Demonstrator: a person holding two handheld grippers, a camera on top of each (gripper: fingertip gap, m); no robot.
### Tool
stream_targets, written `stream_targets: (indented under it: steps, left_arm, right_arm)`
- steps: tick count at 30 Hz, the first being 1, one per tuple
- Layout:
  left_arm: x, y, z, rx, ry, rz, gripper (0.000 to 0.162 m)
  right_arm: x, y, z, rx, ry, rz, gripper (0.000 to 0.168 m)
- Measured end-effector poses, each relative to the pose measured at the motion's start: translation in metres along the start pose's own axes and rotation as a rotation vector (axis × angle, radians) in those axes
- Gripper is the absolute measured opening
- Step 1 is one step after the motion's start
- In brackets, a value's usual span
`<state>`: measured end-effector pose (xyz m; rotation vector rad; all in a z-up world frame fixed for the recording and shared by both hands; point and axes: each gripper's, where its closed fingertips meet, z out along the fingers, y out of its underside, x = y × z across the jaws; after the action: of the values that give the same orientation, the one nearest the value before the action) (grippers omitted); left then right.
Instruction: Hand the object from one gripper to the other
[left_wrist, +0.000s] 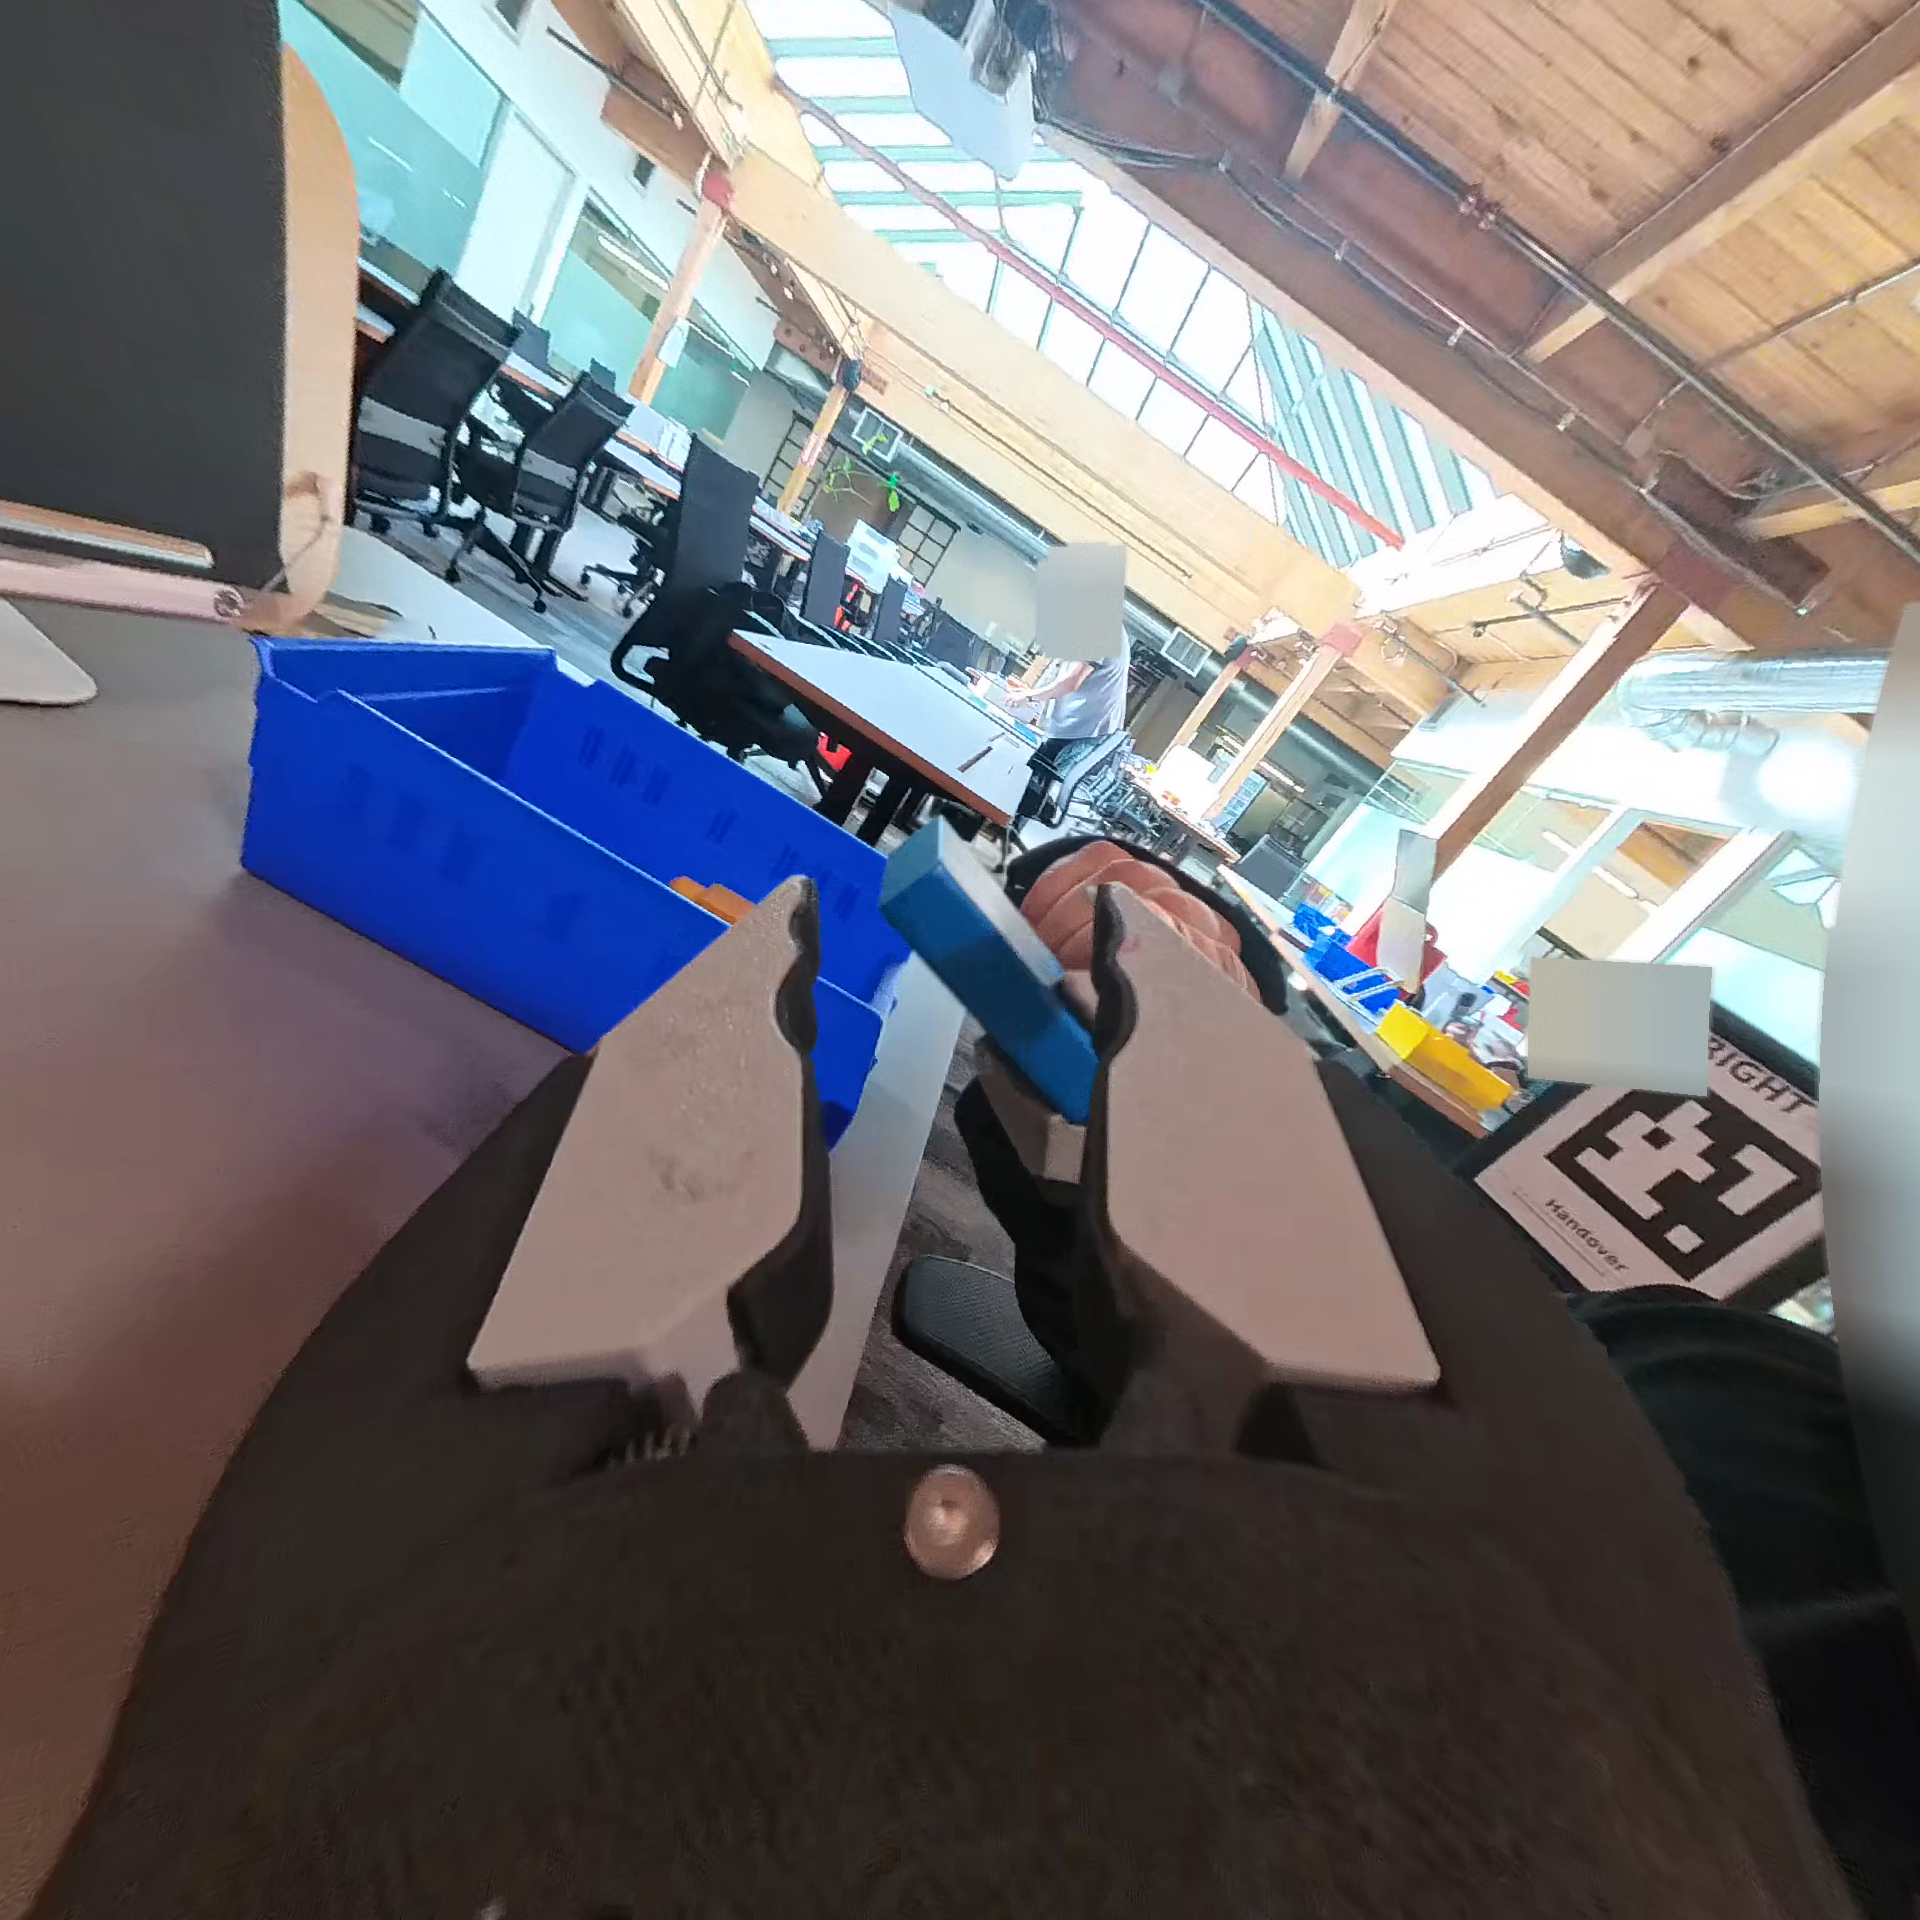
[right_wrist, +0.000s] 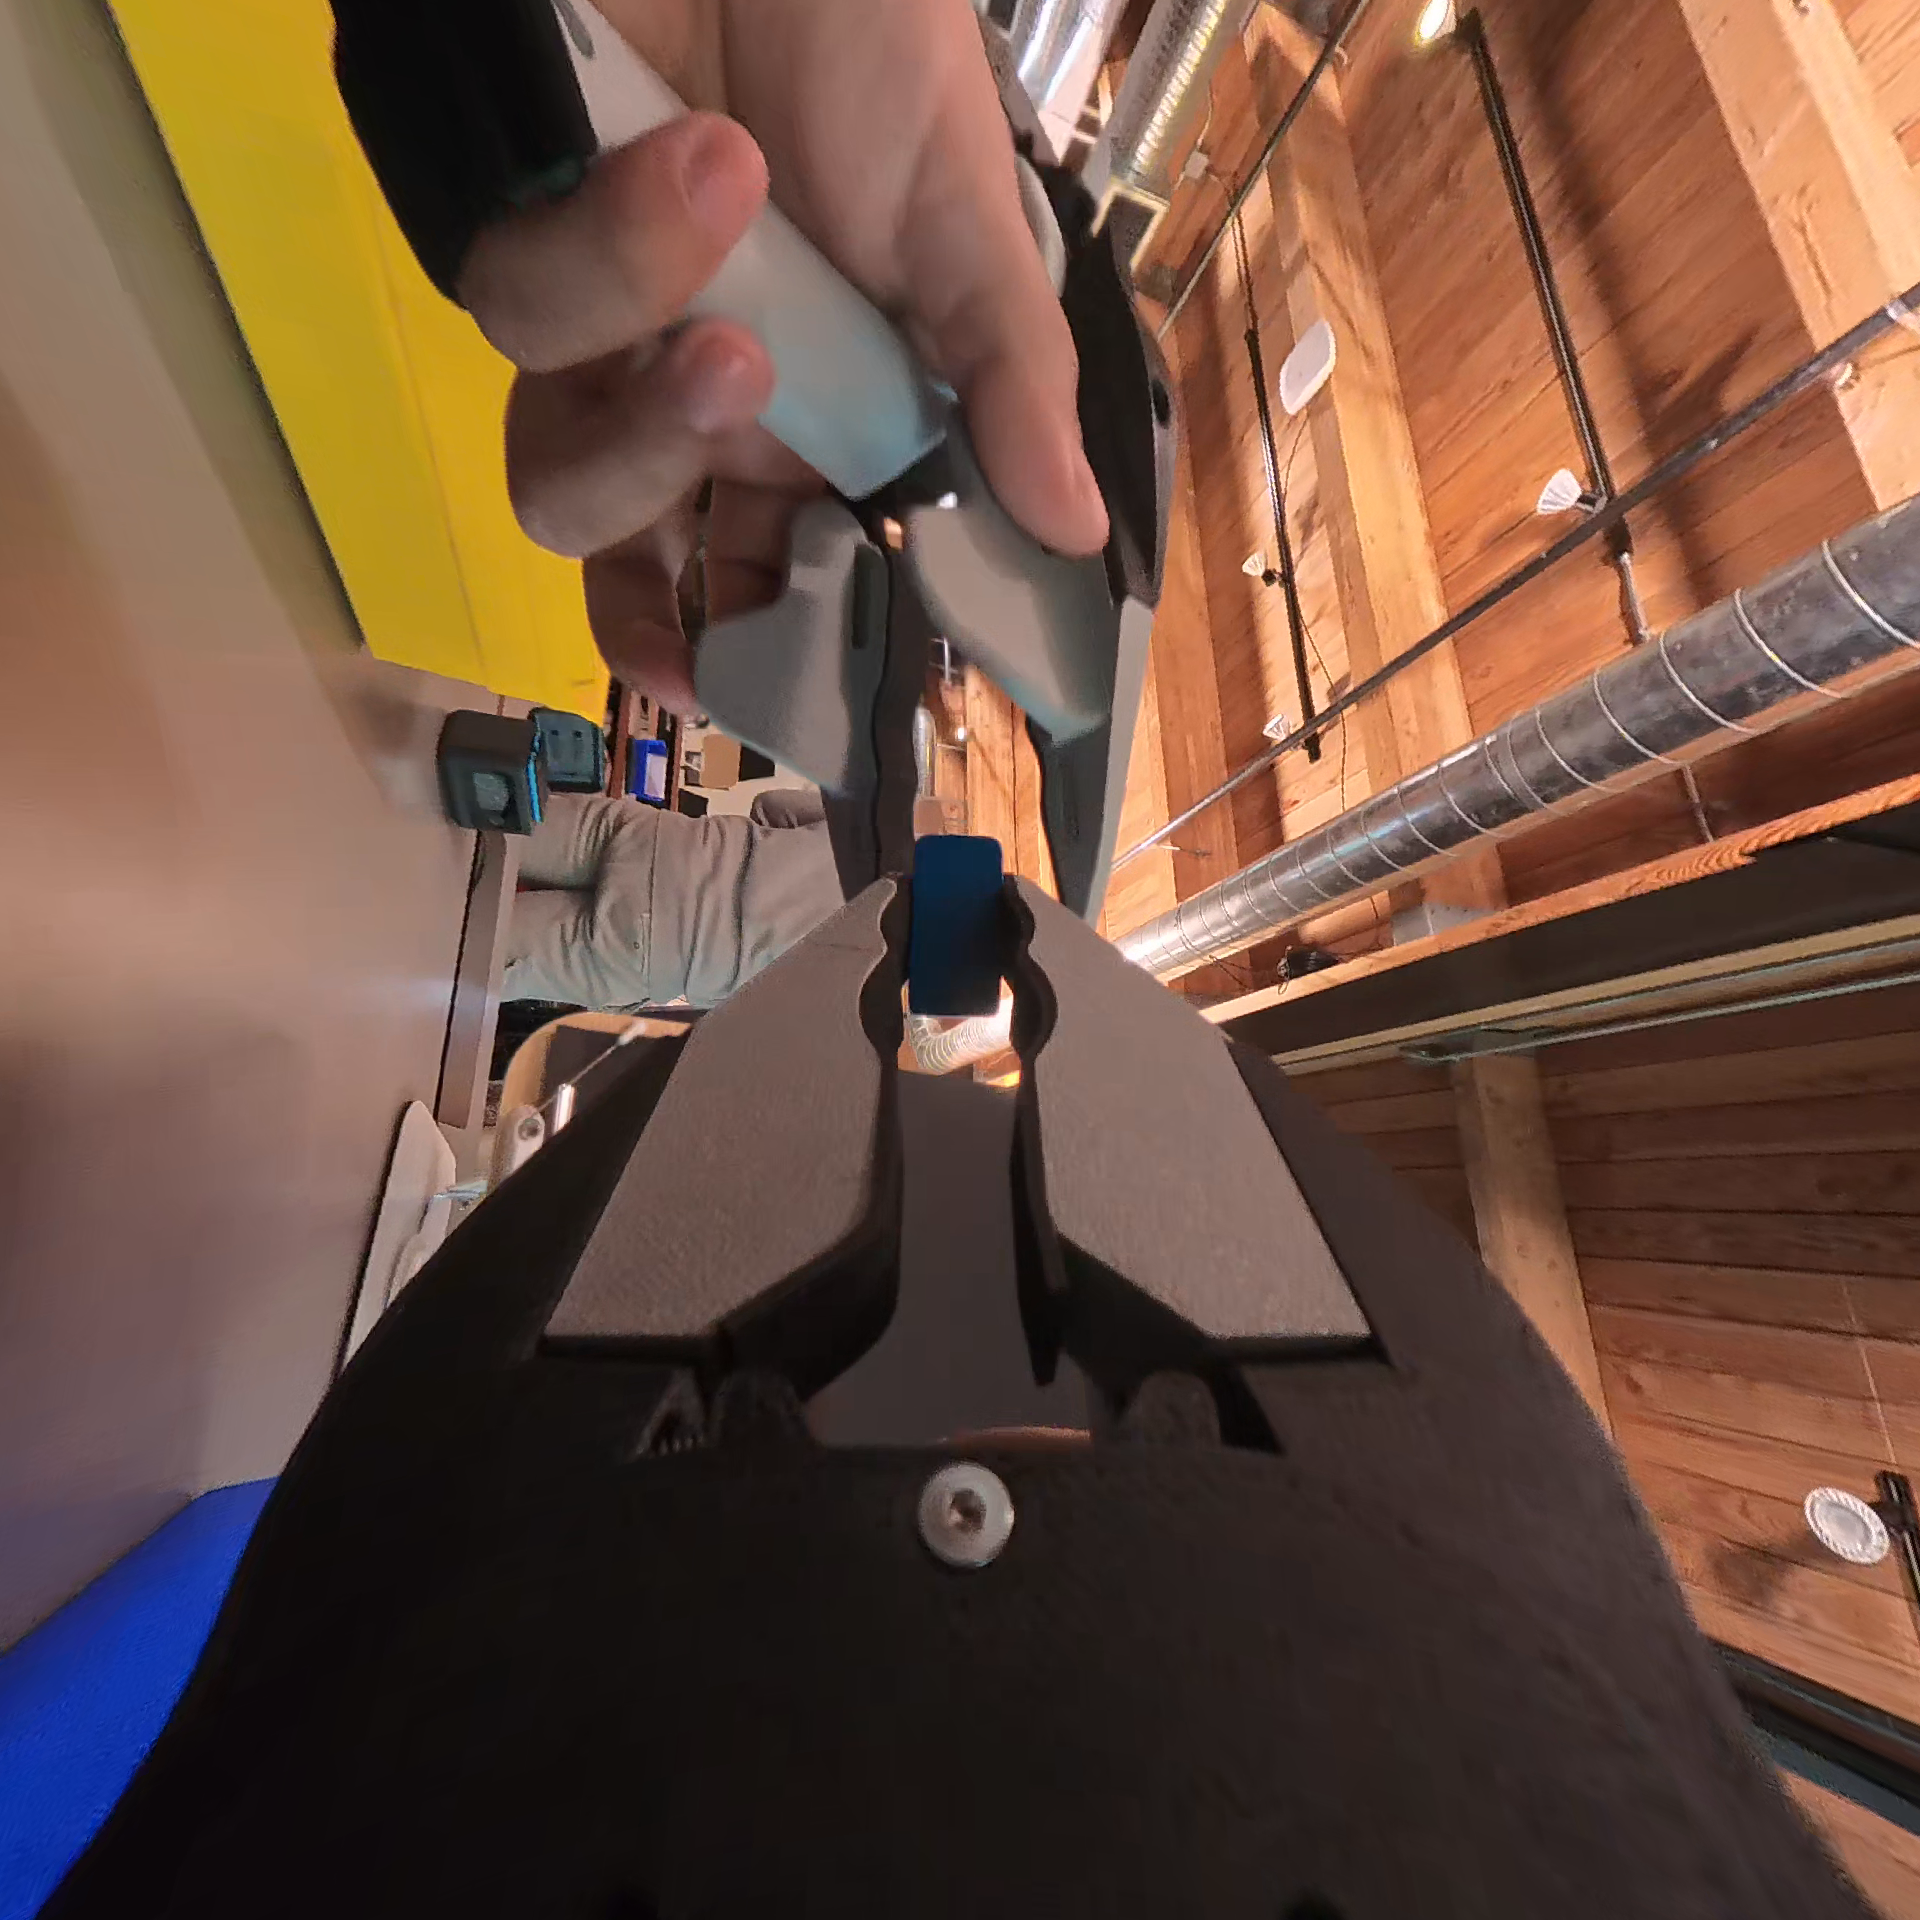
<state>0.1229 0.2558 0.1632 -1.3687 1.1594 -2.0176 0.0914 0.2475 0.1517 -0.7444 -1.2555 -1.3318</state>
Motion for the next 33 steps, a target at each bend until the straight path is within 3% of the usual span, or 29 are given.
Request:
stream_targets:
  steps: [4, 9, 13, 16, 19, 23, 26, 29, 33]
  left_arm:
    - [-0.006, 0.000, 0.002, 0.026, 0.004, -0.028, 0.020]
    - [-0.007, -0.006, -0.001, 0.047, 0.054, -0.087, 0.018]
    - [-0.005, -0.028, -0.016, 0.124, 0.015, 0.043, 0.017]
    - [0.006, -0.039, -0.026, 0.137, -0.045, 0.289, 0.016]
    - [0.024, -0.035, -0.027, 0.090, -0.130, 0.669, 0.016]
    - [0.062, 0.007, -0.021, -0.045, -0.128, 1.382, 0.016]
    - [0.082, 0.038, -0.020, -0.041, -0.068, 1.804, 0.017]
    - [0.090, 0.038, -0.015, 0.003, -0.123, 1.953, 0.016]
    - [0.100, 0.043, -0.014, 0.039, -0.105, 2.058, 0.016]
  right_arm:
    - [-0.006, -0.008, 0.004, 0.013, -0.012, -0.009, 0.013]
    - [-0.007, -0.005, 0.003, 0.007, -0.029, 0.078, 0.016]
    - [-0.004, -0.001, -0.002, 0.019, -0.062, 0.259, 0.012]
    - [0.004, 0.011, -0.006, 0.015, -0.077, 0.461, 0.010]
    - [0.010, 0.022, -0.006, 0.023, -0.138, 0.815, 0.003]
    - [0.007, 0.032, -0.008, 0.051, -0.340, 1.470, 0.015]
    - [0.022, 0.019, -0.020, 0.274, -0.526, 1.910, 0.025]
    - [0.034, 0.010, -0.030, 0.476, -0.689, 2.125, 0.025]
    - [0.039, -0.009, -0.044, 0.633, -0.824, 2.111, 0.033]
